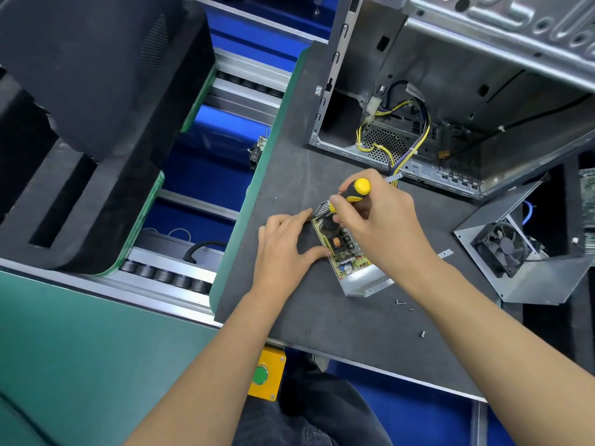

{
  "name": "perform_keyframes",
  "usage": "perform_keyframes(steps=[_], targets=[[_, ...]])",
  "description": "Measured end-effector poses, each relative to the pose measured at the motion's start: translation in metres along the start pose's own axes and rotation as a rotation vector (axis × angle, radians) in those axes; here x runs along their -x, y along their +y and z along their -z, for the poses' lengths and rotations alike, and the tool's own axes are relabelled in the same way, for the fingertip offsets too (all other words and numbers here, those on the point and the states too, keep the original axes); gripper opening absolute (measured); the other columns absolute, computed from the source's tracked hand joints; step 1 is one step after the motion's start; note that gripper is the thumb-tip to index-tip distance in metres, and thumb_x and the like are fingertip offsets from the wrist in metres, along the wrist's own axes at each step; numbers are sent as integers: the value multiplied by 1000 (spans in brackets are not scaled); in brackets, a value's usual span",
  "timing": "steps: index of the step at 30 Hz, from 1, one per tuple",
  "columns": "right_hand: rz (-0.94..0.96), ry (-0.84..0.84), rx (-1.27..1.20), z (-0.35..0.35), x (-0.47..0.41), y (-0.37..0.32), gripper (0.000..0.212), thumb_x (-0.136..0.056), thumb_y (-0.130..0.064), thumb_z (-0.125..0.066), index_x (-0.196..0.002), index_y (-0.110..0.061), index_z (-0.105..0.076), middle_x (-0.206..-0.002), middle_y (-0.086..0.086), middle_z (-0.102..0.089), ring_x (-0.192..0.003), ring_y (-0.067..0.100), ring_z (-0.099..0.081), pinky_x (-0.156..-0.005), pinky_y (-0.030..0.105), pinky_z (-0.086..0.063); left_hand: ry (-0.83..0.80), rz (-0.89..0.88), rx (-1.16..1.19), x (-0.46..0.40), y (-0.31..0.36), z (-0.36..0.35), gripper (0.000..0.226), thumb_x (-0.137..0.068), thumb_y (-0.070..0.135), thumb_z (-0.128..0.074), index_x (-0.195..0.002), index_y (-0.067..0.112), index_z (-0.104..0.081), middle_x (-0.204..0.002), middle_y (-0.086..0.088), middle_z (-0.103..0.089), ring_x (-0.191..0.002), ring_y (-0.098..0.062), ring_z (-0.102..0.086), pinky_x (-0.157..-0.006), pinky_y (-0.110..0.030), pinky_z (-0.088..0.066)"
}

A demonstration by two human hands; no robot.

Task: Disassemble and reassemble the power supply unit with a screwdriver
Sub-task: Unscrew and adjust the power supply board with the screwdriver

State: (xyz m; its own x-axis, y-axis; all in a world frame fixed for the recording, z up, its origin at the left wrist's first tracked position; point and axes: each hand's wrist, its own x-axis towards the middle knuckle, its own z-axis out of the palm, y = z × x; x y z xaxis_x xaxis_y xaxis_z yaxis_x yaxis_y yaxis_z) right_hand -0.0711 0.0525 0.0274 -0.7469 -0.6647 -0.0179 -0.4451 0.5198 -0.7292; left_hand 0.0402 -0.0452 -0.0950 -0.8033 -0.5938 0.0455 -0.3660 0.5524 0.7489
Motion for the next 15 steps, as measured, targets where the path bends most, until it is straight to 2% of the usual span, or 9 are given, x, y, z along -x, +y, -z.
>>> perform_keyframes(steps=[3,6,9,13,15], targets=[[2,-18,11,0,1,-2,14,-92,-26,-68,-95,-22,-55,-73,-7,-68,-69,10,-70,-69,32,-54,-3,-3,-4,0,0,0,75,-70,48,-84,-135,19,-59,-109,1,-62,-110,-14,-42,-88,-21,-23],[2,-32,58,2,1,-5,19,-90,-27,-70,-98,-22,-54,-72,-5,-69,-72,13,-69,-75,35,-53,-7,-5,-4,0,1,0,73,-72,48,-83,-134,20,-60,-107,2,-61,-109,-13,-41,-88,-20,-23],[35,-63,135,5,1,-11,25,-91,-27,-68,-107,-24,-48,-78,-5,-64,-75,19,-65,-71,36,-52,-11,-5,3,0,0,0,67,-75,45,-81,-134,20,-60,-107,2,-61,-109,-14,-42,-89,-20,-23],[205,-99,429,8,-2,-21,20,-95,-29,-60,-102,-13,-50,-86,2,-56,-79,29,-54,-68,38,-42,34,-30,1,0,1,0,46,-87,32,-74,-130,18,-64,-104,1,-64,-105,-16,-47,-88,-23,-27],[278,-133,491,10,-5,-27,16,-94,-21,-56,-100,-8,-51,-95,7,-52,-84,30,-49,-70,35,-33,77,-39,1,0,3,-1,34,-92,23,-69,-125,16,-67,-99,3,-65,-101,-16,-49,-86,-24,-29]])
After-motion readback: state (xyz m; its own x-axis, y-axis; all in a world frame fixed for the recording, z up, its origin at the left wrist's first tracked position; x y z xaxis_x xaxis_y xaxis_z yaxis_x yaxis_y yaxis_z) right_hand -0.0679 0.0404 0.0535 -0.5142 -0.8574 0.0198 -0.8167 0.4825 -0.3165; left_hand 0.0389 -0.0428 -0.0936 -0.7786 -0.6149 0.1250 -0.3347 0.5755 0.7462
